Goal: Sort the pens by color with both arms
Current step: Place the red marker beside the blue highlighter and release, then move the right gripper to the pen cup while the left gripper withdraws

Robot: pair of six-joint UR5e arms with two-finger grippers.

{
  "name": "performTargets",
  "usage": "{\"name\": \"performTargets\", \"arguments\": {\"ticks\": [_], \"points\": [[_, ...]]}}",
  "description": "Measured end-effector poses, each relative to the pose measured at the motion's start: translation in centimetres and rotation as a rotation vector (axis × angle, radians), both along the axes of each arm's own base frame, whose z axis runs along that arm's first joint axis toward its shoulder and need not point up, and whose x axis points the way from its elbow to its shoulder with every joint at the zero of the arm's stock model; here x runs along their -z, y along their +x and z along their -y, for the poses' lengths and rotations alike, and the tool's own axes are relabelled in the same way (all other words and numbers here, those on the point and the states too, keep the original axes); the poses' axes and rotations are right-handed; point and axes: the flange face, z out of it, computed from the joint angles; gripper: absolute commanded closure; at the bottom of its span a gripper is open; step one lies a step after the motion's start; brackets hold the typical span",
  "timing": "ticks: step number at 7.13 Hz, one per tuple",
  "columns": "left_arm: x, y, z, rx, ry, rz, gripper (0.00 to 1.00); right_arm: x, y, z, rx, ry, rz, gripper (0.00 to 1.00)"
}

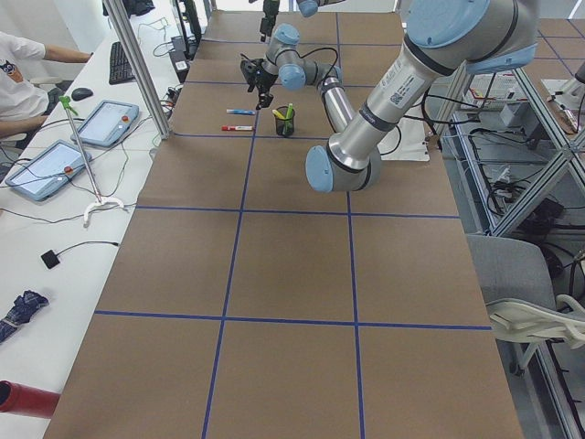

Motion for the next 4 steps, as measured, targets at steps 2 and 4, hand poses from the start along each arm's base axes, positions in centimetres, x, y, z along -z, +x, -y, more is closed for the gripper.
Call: {"name": "performTargets", "arguments": {"ticks": [2, 4], "points": [[-4.1, -5.8, 0.9, -0.121, -0.002, 0.013, 0.1, 4.8, -5.6, -3.1, 0.055, 0.008, 0.086, 0.0], [-8.2, -10.0, 0.5, -0.173, 0.029, 0.048, 0.11, 8.7, -10.9, -6.2, 0.119, 0.025, 0.169, 0.02]]}}
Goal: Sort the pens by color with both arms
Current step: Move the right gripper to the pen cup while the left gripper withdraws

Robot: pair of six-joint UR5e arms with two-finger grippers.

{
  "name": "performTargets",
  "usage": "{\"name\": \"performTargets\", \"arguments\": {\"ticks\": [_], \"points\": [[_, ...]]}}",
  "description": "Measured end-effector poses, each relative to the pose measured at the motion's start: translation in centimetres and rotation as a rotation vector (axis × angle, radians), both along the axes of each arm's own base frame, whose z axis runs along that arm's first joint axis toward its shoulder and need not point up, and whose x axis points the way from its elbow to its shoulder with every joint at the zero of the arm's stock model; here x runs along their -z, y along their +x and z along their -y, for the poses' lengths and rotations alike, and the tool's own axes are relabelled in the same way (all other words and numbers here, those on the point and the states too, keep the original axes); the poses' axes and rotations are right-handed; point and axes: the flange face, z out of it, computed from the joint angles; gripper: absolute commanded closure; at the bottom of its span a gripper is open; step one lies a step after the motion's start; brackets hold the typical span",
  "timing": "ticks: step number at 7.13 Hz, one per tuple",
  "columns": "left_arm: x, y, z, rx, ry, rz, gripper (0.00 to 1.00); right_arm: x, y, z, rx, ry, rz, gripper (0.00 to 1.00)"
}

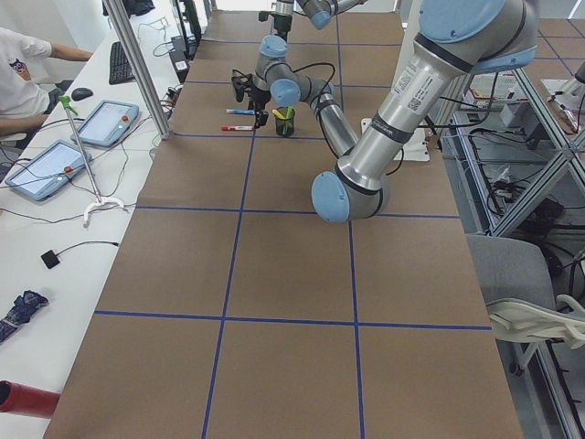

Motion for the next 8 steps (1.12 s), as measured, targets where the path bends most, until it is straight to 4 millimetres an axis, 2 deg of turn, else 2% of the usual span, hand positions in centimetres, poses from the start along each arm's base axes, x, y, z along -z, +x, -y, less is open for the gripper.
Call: {"name": "performTargets", "arguments": {"ticks": [3, 4, 5, 6, 8], "points": [[-4.3, -3.9, 1.1, -0.031, 0.026, 0.058, 0.1, 4.3, -9.1, -3.9, -0.05, -0.129, 0.056, 0.03], [-6.1, -5.8, 1.8, -0.064, 0.022, 0.065, 0.1, 5.3, -11.4, -4.8, -0.073, -0.187, 0.07, 0.04], [-8.0, -8.2, 2.4, -0.112, 0.019, 0.065, 0.1, 5.8, -12.9, -5.5, -0.093, -0.217, 0.077, 0.06], [-10.0, -10.4, 2.8, -0.161, 0.02, 0.065, 0.1, 6.1, -14.0, -6.0, -0.116, -0.224, 0.078, 0.14], [-11.7, -12.1, 2.9, -0.198, 0.02, 0.063, 0.1, 6.6, -15.2, -6.3, -0.16, -0.247, 0.084, 0.16]]}}
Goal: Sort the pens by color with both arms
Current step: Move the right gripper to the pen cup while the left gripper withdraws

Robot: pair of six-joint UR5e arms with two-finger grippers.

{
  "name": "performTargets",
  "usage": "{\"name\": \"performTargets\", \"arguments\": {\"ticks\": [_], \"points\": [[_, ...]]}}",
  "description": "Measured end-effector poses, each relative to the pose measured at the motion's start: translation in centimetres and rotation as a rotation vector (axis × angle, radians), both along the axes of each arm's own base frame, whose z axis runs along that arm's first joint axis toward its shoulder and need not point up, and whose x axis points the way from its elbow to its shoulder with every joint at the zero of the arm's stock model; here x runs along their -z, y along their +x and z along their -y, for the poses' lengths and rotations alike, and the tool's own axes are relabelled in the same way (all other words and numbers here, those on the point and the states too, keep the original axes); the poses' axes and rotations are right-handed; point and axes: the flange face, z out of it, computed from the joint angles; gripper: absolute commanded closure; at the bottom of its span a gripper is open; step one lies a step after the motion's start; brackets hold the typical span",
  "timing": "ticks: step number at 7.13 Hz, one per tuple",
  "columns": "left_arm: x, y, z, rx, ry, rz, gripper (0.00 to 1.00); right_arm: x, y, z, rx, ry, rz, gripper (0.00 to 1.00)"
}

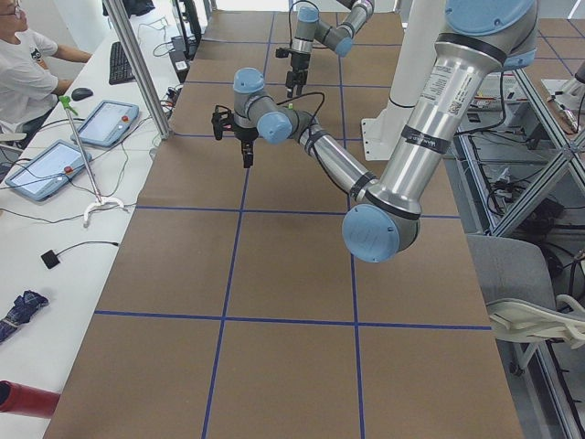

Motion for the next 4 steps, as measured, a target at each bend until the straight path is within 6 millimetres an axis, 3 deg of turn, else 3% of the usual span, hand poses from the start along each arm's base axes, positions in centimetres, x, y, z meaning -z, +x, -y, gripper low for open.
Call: {"name": "performTargets", "arguments": {"ticks": [4], "points": [[0.1, -0.2, -0.2, 0.0, -0.002, -0.004, 0.09, -0.8, -1.9, 1.3, -0.063, -0.079, 0.06, 0.21]]}}
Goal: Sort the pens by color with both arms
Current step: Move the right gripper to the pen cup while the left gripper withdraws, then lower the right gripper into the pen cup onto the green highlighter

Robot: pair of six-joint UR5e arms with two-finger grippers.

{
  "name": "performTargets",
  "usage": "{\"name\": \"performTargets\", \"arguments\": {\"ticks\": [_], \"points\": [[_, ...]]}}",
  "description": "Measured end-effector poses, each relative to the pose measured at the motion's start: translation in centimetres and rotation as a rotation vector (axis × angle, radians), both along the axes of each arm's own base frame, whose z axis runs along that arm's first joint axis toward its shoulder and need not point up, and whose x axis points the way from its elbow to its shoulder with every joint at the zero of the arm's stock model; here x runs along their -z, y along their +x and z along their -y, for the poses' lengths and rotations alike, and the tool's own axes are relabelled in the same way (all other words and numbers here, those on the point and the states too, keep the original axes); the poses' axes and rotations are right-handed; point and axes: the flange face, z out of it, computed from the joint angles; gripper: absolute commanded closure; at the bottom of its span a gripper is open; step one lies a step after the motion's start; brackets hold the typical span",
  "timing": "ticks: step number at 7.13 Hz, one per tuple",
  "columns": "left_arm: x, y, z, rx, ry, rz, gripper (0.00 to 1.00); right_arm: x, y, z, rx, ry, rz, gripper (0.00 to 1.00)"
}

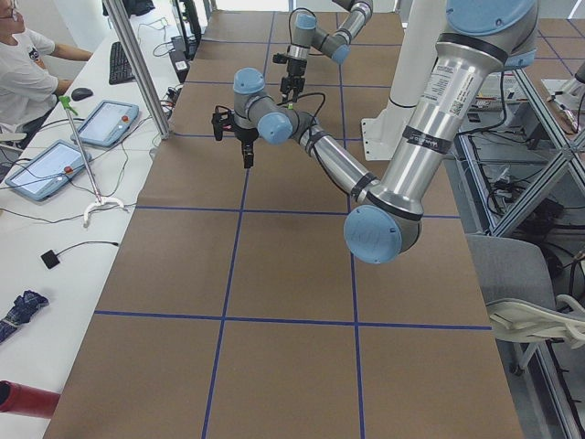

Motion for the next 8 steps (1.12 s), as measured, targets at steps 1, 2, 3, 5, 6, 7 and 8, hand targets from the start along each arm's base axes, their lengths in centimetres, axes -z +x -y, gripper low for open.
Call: {"name": "performTargets", "arguments": {"ticks": [1, 2, 3, 5, 6, 7, 8], "points": [[0.13, 0.01, 0.0, 0.0, 0.002, -0.001, 0.1, -0.01, -0.01, 0.07, -0.008, -0.015, 0.011, 0.23], [0.3, 0.0, -0.03, 0.001, 0.003, -0.003, 0.1, 0.05, 0.03, 0.1, -0.014, -0.028, 0.018, 0.28], [0.41, -0.03, -0.06, 0.002, 0.004, -0.004, 0.09, 0.1, 0.06, 0.09, -0.019, -0.04, 0.024, 0.28], [0.55, -0.04, -0.07, 0.003, 0.006, -0.004, 0.1, -0.02, 0.02, 0.11, -0.024, -0.053, 0.026, 0.29], [0.58, -0.05, -0.07, 0.003, 0.006, -0.004, 0.1, -0.17, -0.07, 0.15, -0.024, -0.056, 0.024, 0.3], [0.59, -0.02, -0.08, 0.003, 0.006, -0.005, 0.09, -0.28, -0.16, 0.18, -0.024, -0.057, 0.022, 0.3], [0.59, 0.01, -0.09, 0.003, 0.005, -0.005, 0.1, -0.38, -0.26, 0.19, -0.023, -0.059, 0.02, 0.31]]}}
